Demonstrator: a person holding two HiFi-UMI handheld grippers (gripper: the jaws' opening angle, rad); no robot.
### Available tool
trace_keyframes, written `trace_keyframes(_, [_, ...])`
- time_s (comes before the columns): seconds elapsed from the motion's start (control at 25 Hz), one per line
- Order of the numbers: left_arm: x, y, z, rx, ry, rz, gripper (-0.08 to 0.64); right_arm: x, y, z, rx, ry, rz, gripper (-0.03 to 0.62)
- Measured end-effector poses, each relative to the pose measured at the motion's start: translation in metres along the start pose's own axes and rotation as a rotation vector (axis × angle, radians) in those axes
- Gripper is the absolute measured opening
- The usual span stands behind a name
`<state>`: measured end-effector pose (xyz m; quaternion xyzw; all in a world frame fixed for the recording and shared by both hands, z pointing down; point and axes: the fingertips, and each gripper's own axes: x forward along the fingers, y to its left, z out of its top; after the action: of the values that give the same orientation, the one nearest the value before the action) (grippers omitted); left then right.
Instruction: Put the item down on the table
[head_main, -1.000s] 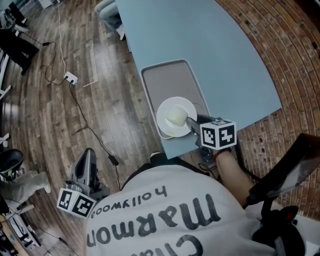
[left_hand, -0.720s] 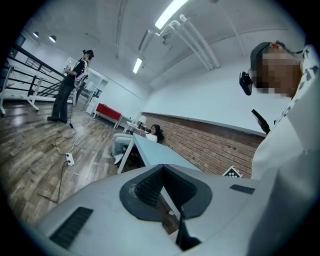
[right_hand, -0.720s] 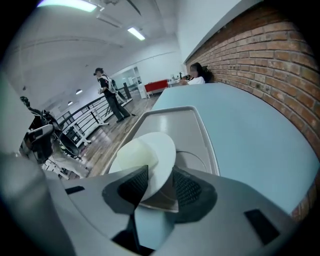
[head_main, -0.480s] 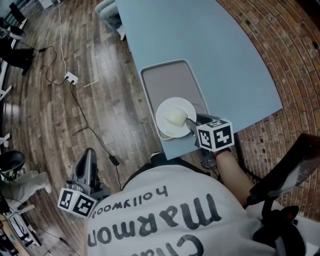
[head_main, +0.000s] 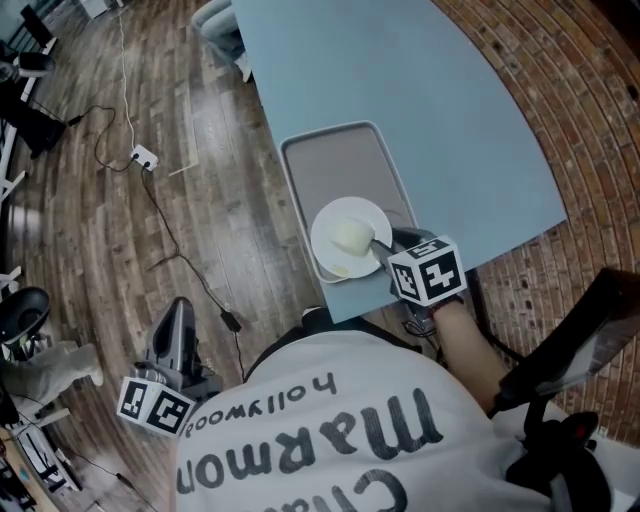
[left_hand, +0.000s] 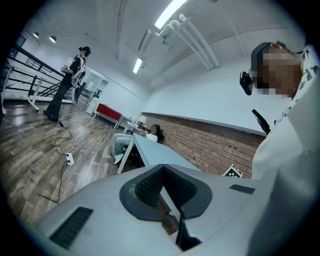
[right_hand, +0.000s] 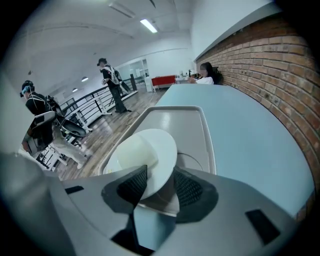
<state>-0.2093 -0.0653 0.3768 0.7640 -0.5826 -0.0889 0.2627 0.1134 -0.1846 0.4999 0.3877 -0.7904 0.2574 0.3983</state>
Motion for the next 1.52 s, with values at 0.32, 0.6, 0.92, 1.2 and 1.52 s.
trace_keyframes(0.32, [-0.001,-0.004,-0.004,-0.004,-0.002,0.015,0.006,0.001,-0.004,0.000,-0.064,0.017,0.001,0.161])
trace_keyframes(0.6, [0.001,0.000,-0.001,-0.011,-0.010,0.031,0.006,0.007,0.000,-0.007,-0.213,0.089,-0.014,0.178])
trace_keyframes(0.92, [0.010,-0.002,-0.004,-0.009,-0.007,0.017,0.006,0.010,0.006,-0.004,-0.274,0.092,-0.001,0.178])
trace_keyframes(1.2, [0.026,-0.006,0.000,-0.004,-0.008,0.003,0.006,0.010,0.002,-0.006,-0.233,0.088,0.046,0.176])
trace_keyframes(1.52, [0.036,-0.008,-0.009,-0.014,0.016,-0.019,0.006,0.010,0.001,-0.008,-0.157,0.065,0.089,0.176])
